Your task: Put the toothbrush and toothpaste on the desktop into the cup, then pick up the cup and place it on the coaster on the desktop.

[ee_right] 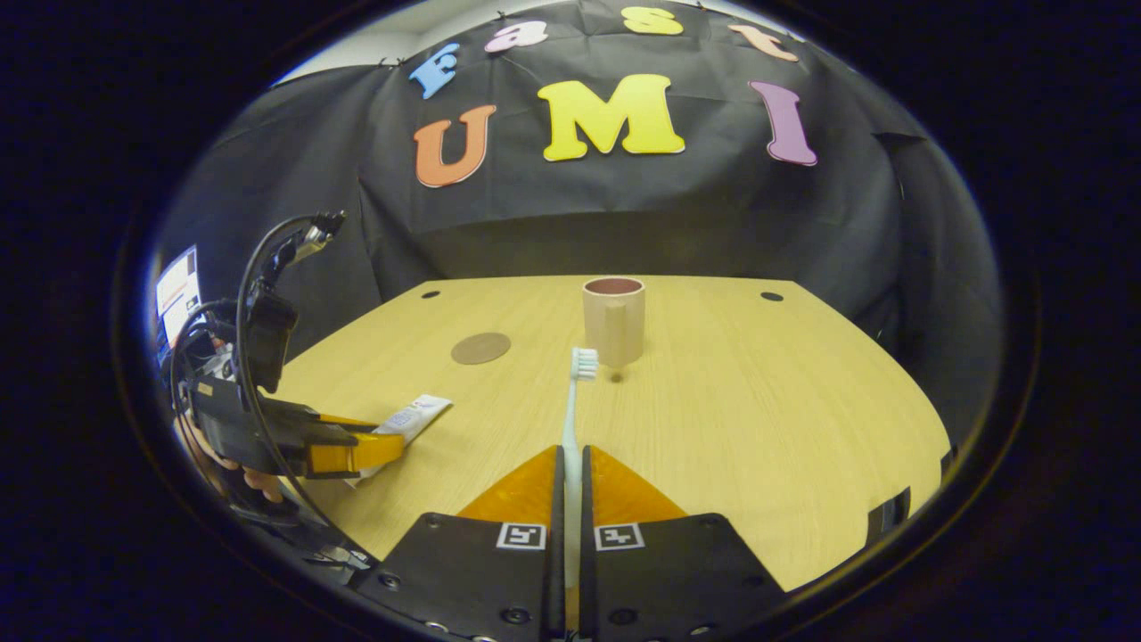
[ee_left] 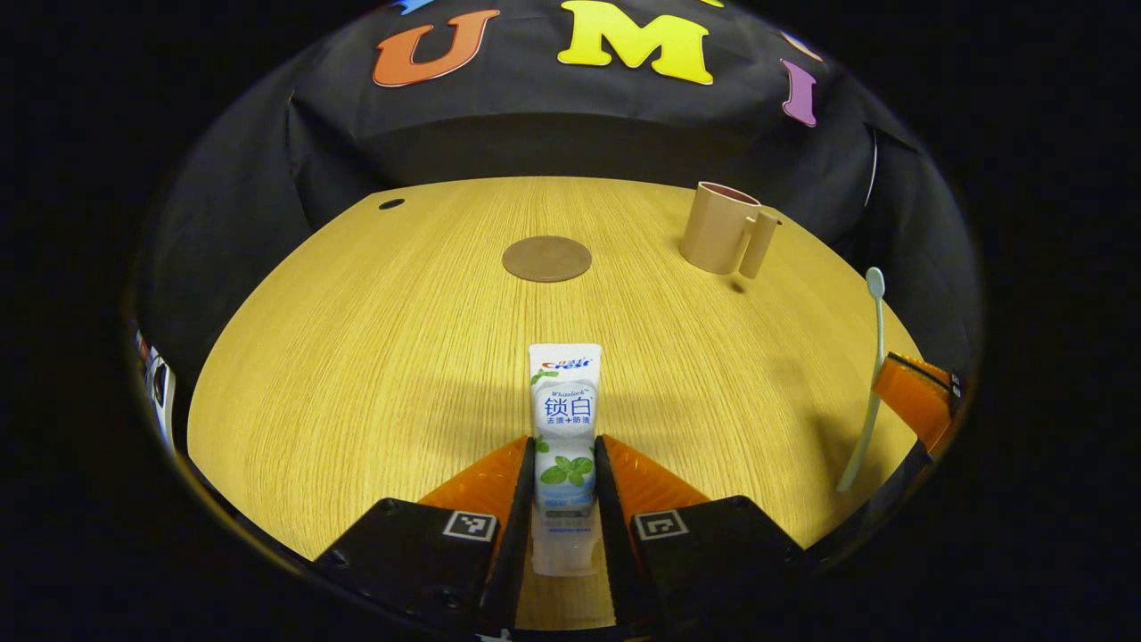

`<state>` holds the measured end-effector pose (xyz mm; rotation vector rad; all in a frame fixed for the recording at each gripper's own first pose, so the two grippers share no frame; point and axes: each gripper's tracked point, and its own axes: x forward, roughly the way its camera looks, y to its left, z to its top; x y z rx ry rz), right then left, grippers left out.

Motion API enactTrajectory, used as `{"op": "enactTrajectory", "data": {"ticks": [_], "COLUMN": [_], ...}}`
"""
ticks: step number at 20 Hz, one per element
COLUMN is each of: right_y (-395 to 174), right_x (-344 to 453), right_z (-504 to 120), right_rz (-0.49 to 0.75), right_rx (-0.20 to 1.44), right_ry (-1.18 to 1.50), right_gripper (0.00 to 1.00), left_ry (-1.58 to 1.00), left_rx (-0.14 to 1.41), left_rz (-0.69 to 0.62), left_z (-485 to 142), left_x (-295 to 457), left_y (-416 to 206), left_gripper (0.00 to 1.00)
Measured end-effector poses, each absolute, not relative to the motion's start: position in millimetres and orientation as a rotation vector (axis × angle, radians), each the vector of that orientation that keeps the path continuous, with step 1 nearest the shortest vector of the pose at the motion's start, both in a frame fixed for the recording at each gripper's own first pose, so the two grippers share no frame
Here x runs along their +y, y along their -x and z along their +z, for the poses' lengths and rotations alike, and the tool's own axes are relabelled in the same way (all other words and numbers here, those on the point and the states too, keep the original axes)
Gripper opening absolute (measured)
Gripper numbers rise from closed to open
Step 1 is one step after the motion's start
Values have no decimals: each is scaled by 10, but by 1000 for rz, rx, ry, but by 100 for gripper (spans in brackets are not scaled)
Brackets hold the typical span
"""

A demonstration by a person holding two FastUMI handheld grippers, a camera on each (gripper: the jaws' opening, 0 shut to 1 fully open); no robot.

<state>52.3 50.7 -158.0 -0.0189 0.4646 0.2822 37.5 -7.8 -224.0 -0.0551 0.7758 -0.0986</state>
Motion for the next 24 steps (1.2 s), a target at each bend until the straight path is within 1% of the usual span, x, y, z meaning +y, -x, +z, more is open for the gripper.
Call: {"op": "enactTrajectory", "data": {"ticks": [1,2,3,4,5,8,9,10,13,17,21,24], "right_y": [-532,-543,-562,-577,-596,-684,-729,-765,-940,-1086,-1131,-1146], "right_x": [497,490,476,466,448,458,465,467,475,491,509,526], "right_z": [-1543,-1513,-1480,-1465,-1431,-1251,-1168,-1086,-875,-953,-1078,-1151], "right_rz": [283,283,281,281,279,275,274,272,260,255,255,253], "right_rx": [460,454,450,447,442,414,400,383,343,370,399,412], "right_ry": [19,19,17,17,17,13,10,11,28,25,29,41], "right_gripper": [5,5,5,5,5,4,4,4,4,4,4,4], "left_ry": [57,64,72,83,89,51,34,31,65,67,100,98], "left_rx": [774,771,764,745,719,587,534,491,381,362,414,423], "left_rz": [-106,-111,-108,-100,-92,-62,-49,-39,-72,-86,-92,-91], "left_z": [-2241,-2226,-2221,-2184,-2129,-1833,-1718,-1631,-1396,-1370,-1539,-1585], "left_x": [-86,-88,-71,-47,-31,58,79,81,-79,-117,-122,-98], "left_y": [-365,-357,-348,-360,-356,-423,-445,-465,-517,-602,-634,-640], "left_gripper": [41,39,39,42,37,37,41,37,37,37,37,37]}}
